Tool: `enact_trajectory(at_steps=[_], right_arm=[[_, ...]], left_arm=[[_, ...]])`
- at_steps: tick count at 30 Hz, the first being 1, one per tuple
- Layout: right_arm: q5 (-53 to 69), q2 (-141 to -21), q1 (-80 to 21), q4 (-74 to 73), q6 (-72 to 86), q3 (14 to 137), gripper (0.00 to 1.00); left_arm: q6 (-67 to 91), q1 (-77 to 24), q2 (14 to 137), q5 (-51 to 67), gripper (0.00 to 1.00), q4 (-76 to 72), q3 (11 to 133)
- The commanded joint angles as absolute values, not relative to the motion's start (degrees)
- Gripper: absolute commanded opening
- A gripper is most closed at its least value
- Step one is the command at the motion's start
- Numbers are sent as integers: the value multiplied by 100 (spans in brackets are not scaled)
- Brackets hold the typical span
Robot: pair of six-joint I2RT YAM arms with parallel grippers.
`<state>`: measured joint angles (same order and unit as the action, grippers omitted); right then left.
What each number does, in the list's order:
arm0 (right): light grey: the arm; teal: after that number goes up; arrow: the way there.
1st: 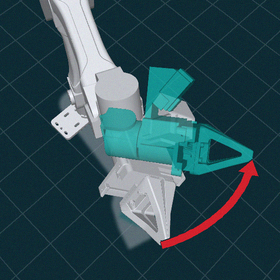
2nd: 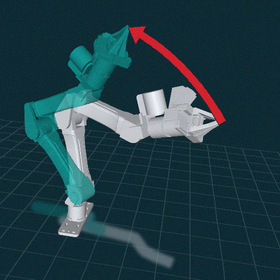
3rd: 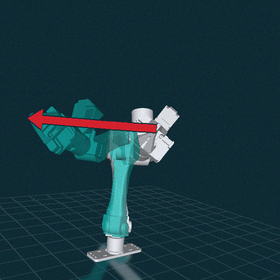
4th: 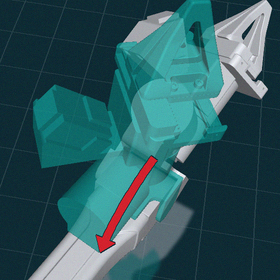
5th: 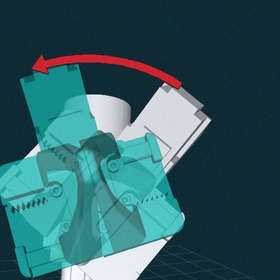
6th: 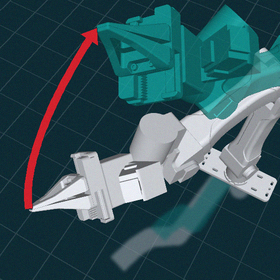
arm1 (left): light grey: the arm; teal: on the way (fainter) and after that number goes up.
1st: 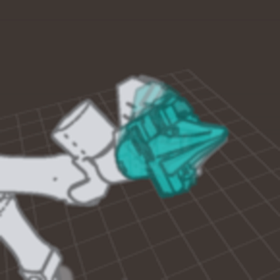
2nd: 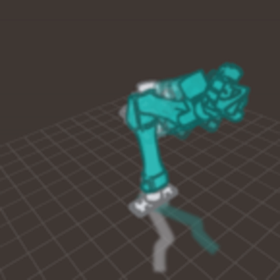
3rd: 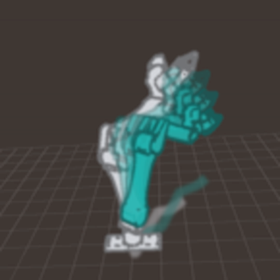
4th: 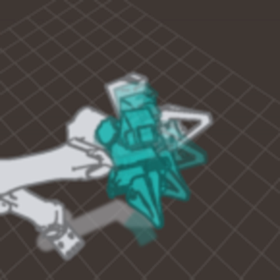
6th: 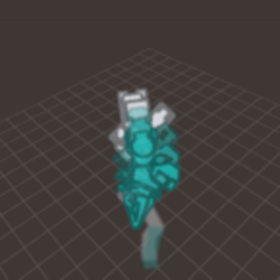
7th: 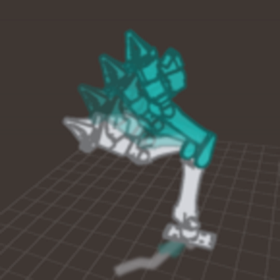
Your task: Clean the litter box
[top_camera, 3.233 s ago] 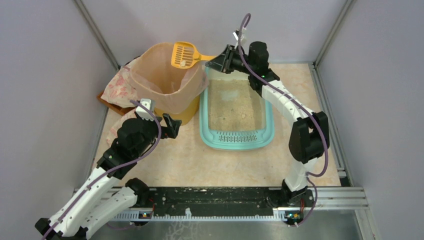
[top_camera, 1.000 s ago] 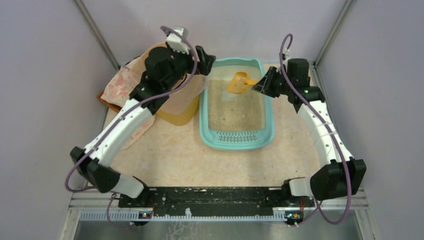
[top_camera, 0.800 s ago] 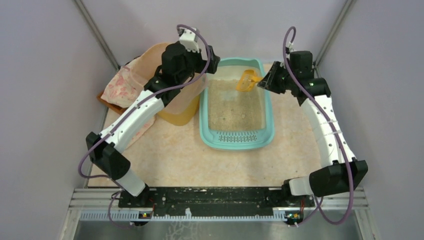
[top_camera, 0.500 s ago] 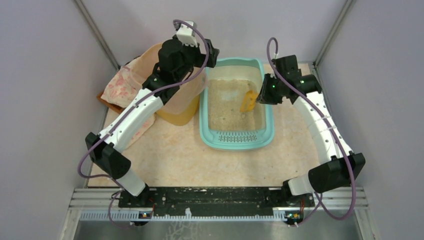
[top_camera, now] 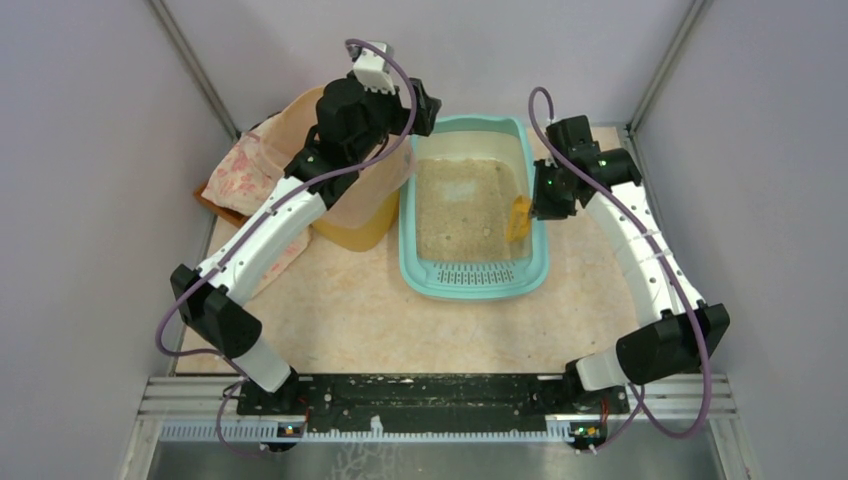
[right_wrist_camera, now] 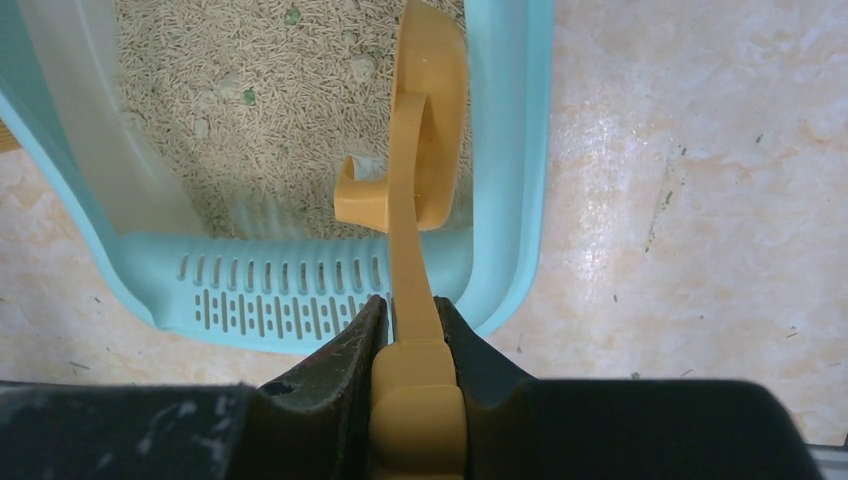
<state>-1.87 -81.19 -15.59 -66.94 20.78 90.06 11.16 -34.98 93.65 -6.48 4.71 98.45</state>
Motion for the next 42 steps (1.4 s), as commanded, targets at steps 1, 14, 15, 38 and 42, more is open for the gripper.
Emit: enact_trajectory(at_steps=[1, 14, 15, 38, 42], right_arm=[[-258, -8033, -1570, -6448, 2039, 8881, 0], [93, -8362, -1608, -5546, 2185, 8437, 0], [203, -8399, -1608, -5454, 2217, 8425, 0], [1635, -9333, -1609, -4189, 2344, 8022, 0], [2105, -9455, -1600, -3811, 2417, 7947, 0]], left_arm=[[1235, -3481, 9203, -497, 98, 325, 9780], [1145, -3475, 9059, -447, 98, 297, 9595], [1104, -3476, 9035, -462, 98, 298, 9575], [674, -3458, 8941, -615, 99, 315, 9404], [665, -3448, 8946, -648, 99, 315, 9396]])
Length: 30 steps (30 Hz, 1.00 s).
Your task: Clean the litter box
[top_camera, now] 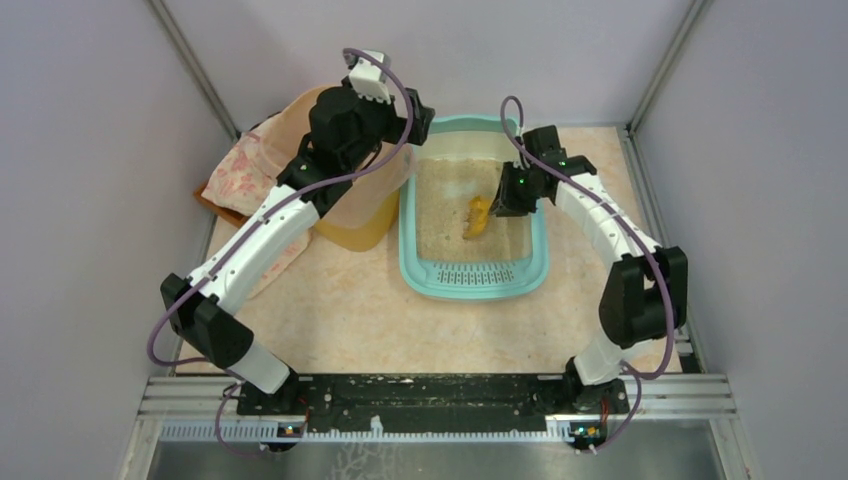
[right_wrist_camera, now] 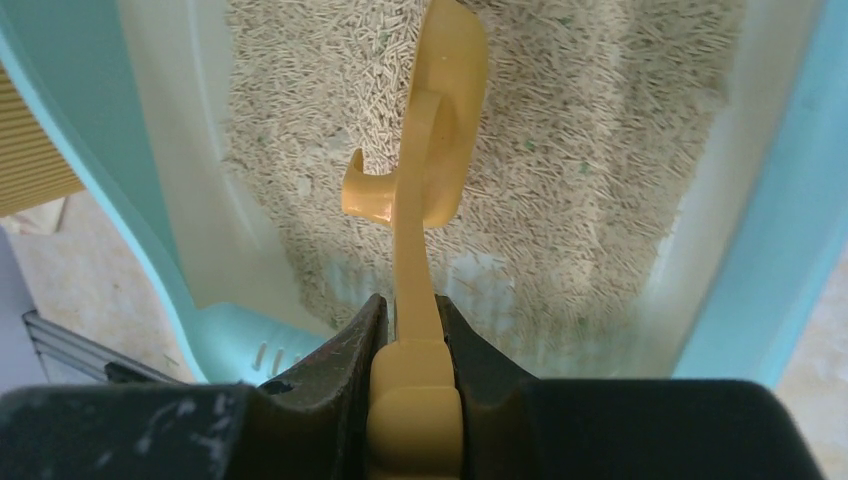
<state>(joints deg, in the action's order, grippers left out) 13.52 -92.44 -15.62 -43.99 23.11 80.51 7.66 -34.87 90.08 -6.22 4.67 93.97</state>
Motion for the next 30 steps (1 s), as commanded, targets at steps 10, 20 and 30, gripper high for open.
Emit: enact_trajectory(at_steps=[10, 20, 30], right_arm=[[3244, -10022, -1459, -3050, 2340, 7785, 0], [4065, -10646, -1468, -2694, 2089, 7914, 0], [5131, -10677, -1402, -2486, 2129, 7923, 0]], left_arm=[[632, -3430, 8899, -660, 99, 344, 9360], [607, -3428, 8954, -457, 99, 360, 9403], [564, -3409, 9005, -464, 98, 347, 9457]])
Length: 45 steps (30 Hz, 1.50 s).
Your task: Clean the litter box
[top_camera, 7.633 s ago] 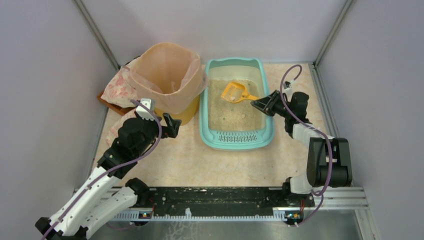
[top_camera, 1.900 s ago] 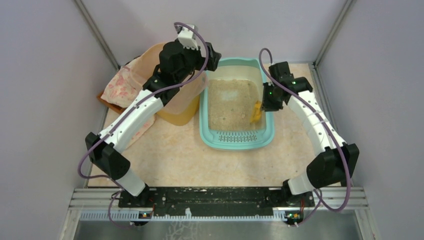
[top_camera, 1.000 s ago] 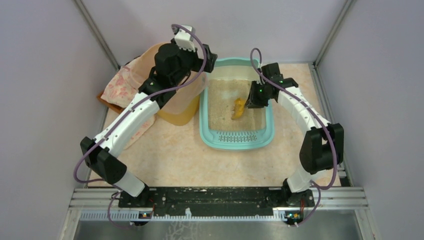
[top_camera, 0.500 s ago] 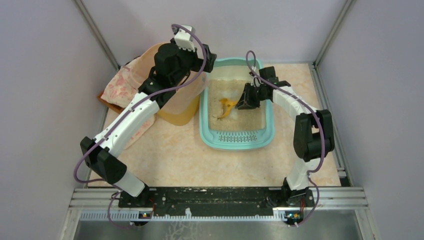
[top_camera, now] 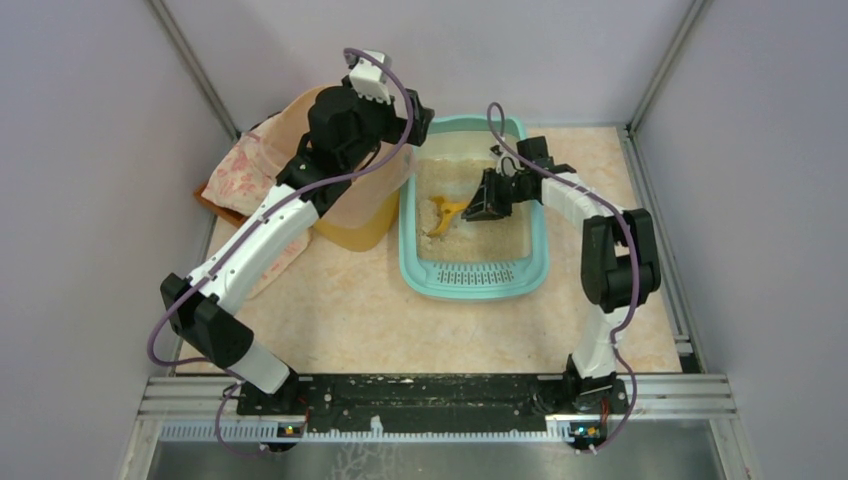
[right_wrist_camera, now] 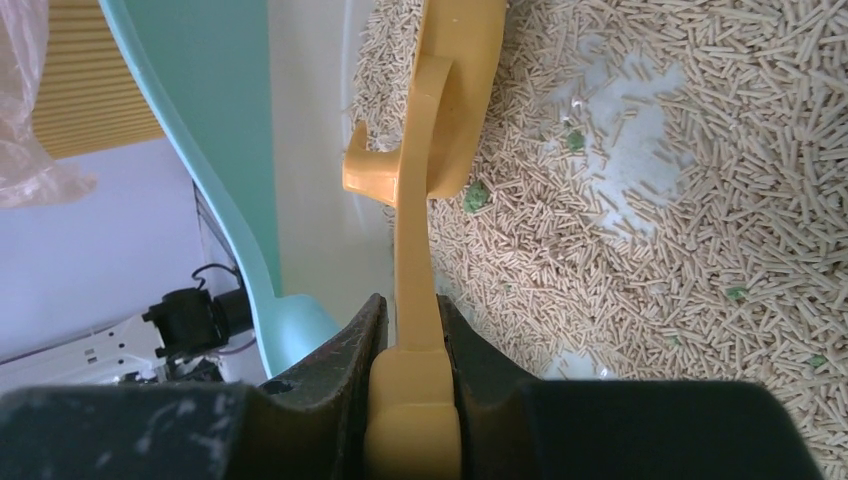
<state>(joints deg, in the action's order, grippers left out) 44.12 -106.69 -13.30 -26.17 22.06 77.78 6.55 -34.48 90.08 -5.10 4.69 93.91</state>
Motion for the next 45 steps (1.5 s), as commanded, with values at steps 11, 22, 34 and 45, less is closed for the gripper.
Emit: enact_trajectory(at_steps=[11, 22, 34, 45], right_arm=[[5633, -9984, -924, -1966, 2531, 7426, 0], [5772, -9818, -765, -1801, 2540, 7222, 0], [6112, -9681, -180, -1773, 2506, 7090, 0], [6437, -9267, 770, -1168, 2723, 6588, 0]], left_arm=[[634, -3384, 9052, -412, 98, 314, 9396], [672, -3387, 9113, -384, 98, 301, 9413], [659, -3376, 9202, -376, 98, 298, 9507], [687, -3366, 9340, -304, 98, 290, 9638]])
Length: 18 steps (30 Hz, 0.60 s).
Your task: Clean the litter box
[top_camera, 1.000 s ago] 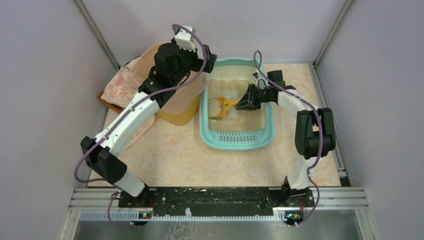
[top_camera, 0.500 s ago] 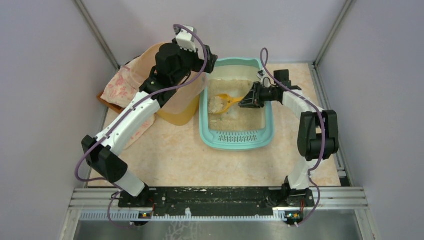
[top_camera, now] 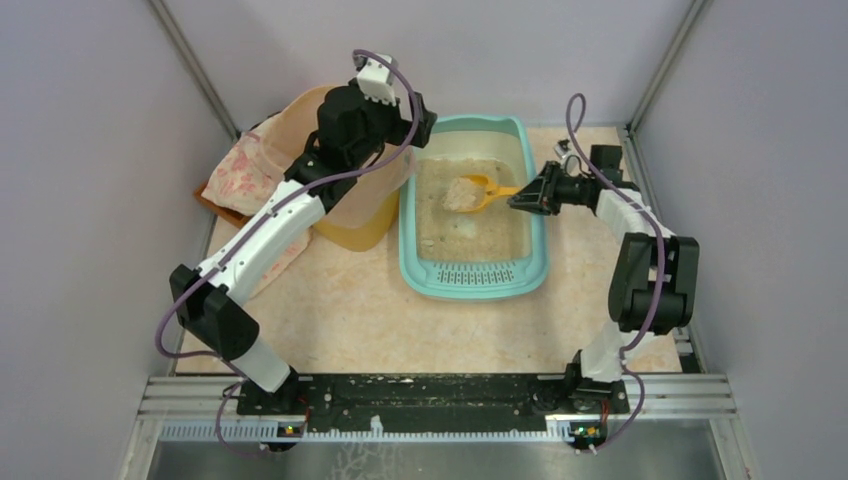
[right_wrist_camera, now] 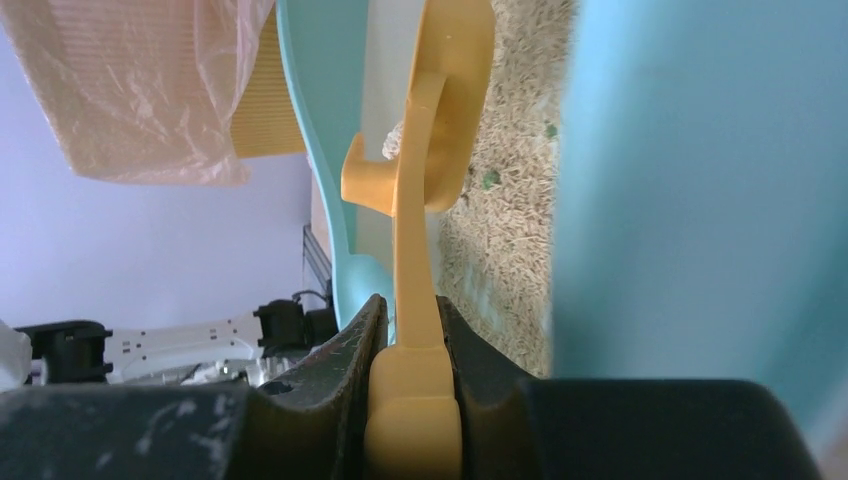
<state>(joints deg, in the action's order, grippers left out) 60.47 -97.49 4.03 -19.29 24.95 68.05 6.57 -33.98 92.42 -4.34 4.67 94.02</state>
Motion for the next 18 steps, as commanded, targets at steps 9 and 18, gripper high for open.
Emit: enact_trajectory(at_steps=[9, 18], right_arm=[[6458, -9033, 1015, -852, 2863, 6439, 0], [6754, -9183, 839, -51, 3432, 6081, 0]], left_arm=[[858, -3349, 9441, -137, 98, 253, 9670], [899, -3342, 9401, -86, 98, 217, 9620]])
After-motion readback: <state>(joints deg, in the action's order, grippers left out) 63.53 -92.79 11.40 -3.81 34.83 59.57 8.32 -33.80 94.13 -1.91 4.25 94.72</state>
